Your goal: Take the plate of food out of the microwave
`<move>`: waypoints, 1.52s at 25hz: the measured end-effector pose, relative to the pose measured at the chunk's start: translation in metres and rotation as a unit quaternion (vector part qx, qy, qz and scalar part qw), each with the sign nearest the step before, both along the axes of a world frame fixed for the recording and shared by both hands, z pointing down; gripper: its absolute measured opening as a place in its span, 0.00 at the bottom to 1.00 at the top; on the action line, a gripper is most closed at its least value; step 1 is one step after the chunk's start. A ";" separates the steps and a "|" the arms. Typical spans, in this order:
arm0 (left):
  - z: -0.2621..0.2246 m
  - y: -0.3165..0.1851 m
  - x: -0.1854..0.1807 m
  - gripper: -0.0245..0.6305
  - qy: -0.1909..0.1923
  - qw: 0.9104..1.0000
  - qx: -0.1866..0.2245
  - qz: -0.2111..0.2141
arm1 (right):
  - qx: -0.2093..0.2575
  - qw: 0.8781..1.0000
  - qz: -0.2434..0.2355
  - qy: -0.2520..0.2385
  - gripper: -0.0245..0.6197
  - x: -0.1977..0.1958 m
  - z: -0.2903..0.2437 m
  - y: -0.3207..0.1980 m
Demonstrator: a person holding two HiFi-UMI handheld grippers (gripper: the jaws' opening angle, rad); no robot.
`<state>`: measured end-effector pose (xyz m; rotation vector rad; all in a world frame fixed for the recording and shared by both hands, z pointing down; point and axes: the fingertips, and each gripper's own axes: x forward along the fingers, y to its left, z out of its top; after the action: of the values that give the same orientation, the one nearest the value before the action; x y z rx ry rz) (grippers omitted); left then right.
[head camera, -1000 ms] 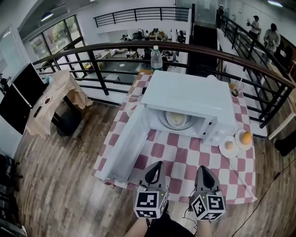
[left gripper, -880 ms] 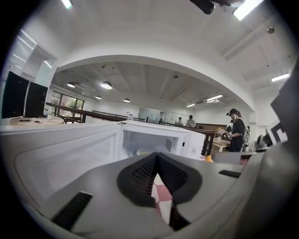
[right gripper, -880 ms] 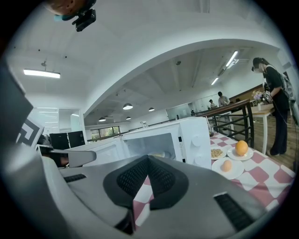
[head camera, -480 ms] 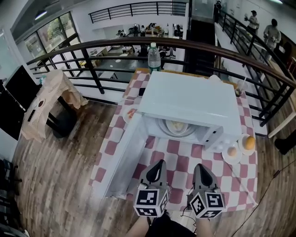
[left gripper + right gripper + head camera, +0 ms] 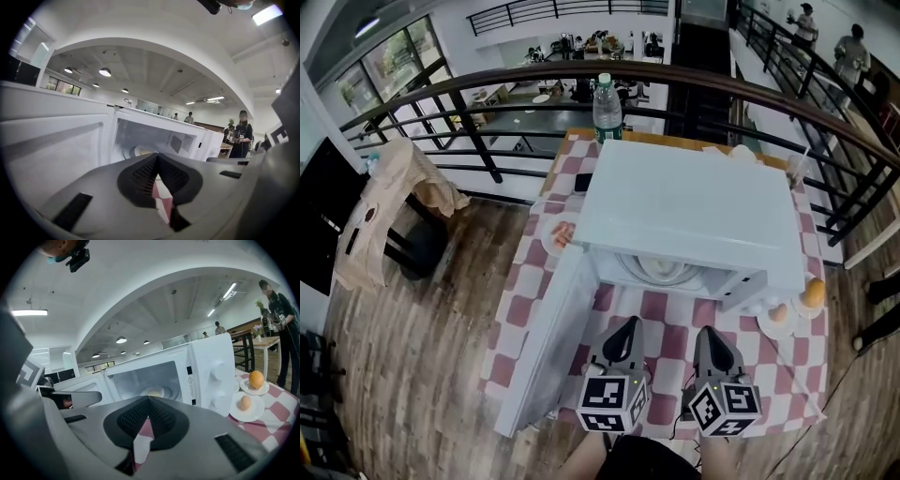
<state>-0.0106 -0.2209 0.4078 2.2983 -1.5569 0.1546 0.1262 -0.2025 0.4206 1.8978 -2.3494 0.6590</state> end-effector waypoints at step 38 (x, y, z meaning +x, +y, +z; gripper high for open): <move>0.088 -0.068 0.019 0.09 0.186 0.966 -0.175 -0.039 | -0.075 0.992 0.030 -0.096 0.05 -0.003 0.055 -0.054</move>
<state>0.0086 -0.2890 0.4956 1.8612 -1.3038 -0.0223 0.1232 -0.2562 0.4757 1.9236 -2.2804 1.0358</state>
